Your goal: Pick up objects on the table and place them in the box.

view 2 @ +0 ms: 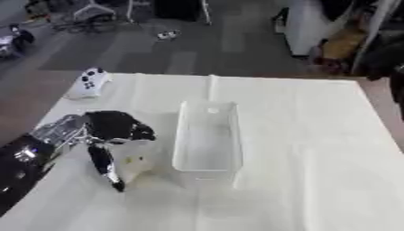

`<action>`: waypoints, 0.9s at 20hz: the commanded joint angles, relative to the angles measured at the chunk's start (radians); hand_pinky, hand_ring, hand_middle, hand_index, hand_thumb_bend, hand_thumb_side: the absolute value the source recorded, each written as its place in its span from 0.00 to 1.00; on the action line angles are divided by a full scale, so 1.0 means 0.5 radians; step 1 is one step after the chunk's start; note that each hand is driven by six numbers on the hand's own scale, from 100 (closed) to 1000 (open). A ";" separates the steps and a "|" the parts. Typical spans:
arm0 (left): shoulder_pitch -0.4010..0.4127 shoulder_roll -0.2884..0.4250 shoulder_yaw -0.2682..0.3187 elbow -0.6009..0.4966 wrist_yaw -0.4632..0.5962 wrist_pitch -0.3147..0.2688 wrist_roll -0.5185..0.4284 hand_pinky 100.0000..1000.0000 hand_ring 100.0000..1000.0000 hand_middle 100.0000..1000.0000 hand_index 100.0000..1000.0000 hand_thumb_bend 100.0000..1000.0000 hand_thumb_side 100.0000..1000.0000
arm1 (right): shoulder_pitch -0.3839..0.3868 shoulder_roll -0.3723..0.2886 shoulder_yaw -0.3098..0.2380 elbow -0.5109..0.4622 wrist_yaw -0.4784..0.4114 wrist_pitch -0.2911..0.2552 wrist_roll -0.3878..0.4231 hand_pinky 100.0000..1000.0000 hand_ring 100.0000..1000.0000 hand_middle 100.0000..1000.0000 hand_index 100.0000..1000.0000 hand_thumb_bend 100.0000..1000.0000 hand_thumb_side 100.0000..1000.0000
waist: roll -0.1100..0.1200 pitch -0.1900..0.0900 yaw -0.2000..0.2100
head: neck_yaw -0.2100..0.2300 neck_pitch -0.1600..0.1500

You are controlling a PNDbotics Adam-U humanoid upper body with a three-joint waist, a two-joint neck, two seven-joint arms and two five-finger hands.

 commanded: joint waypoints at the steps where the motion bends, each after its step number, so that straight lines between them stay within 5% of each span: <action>1: -0.028 0.026 0.025 -0.019 0.015 -0.040 0.075 0.44 0.53 0.71 0.85 0.71 0.64 | -0.034 -0.010 -0.003 -0.026 -0.002 -0.002 0.015 0.03 0.35 0.45 0.54 0.42 1.00 | 0.002 -0.029 -0.005 | 0.013 -0.023; 4: -0.027 0.031 0.030 -0.043 0.058 -0.038 0.240 0.28 0.36 0.49 0.67 0.25 0.59 | -0.034 -0.010 -0.004 -0.026 -0.002 -0.003 0.019 0.03 0.35 0.45 0.54 0.42 1.00 | 0.003 -0.030 -0.004 | 0.012 -0.022; 5: -0.027 0.034 0.037 -0.050 0.082 -0.023 0.314 0.17 0.27 0.38 0.55 0.00 0.66 | -0.034 -0.010 -0.004 -0.026 -0.002 -0.003 0.020 0.03 0.35 0.45 0.54 0.42 1.00 | 0.003 -0.031 -0.004 | 0.013 -0.021; 6: -0.026 0.039 0.039 -0.054 0.101 -0.006 0.383 0.17 0.27 0.38 0.55 0.00 0.66 | -0.034 -0.011 -0.004 -0.026 -0.002 -0.004 0.020 0.03 0.35 0.45 0.54 0.42 1.00 | 0.004 -0.031 -0.003 | 0.013 -0.021; 7: -0.025 0.044 0.040 -0.055 0.118 0.010 0.443 0.03 0.15 0.23 0.43 0.00 0.58 | -0.033 -0.012 -0.005 -0.026 -0.001 -0.003 0.021 0.03 0.35 0.45 0.54 0.42 1.00 | 0.004 -0.032 -0.002 | 0.013 -0.020; 8: -0.023 0.050 0.040 -0.053 0.134 0.024 0.491 0.00 0.11 0.19 0.41 0.00 0.57 | -0.032 -0.013 -0.004 -0.026 -0.001 -0.003 0.022 0.03 0.35 0.45 0.54 0.42 1.00 | 0.004 -0.032 -0.001 | 0.013 -0.020; 12: -0.016 0.066 0.034 -0.033 0.175 0.040 0.548 0.00 0.00 0.01 0.30 0.00 0.44 | -0.029 -0.017 -0.004 -0.026 0.001 -0.003 0.029 0.03 0.35 0.45 0.54 0.42 1.00 | 0.004 -0.034 0.003 | 0.011 -0.021; 18: -0.023 0.117 0.031 -0.091 0.303 0.030 0.517 0.00 0.00 0.00 0.26 0.00 0.29 | -0.020 -0.025 -0.007 -0.026 0.004 0.000 0.034 0.03 0.35 0.45 0.54 0.42 1.00 | 0.005 -0.040 0.013 | 0.000 -0.019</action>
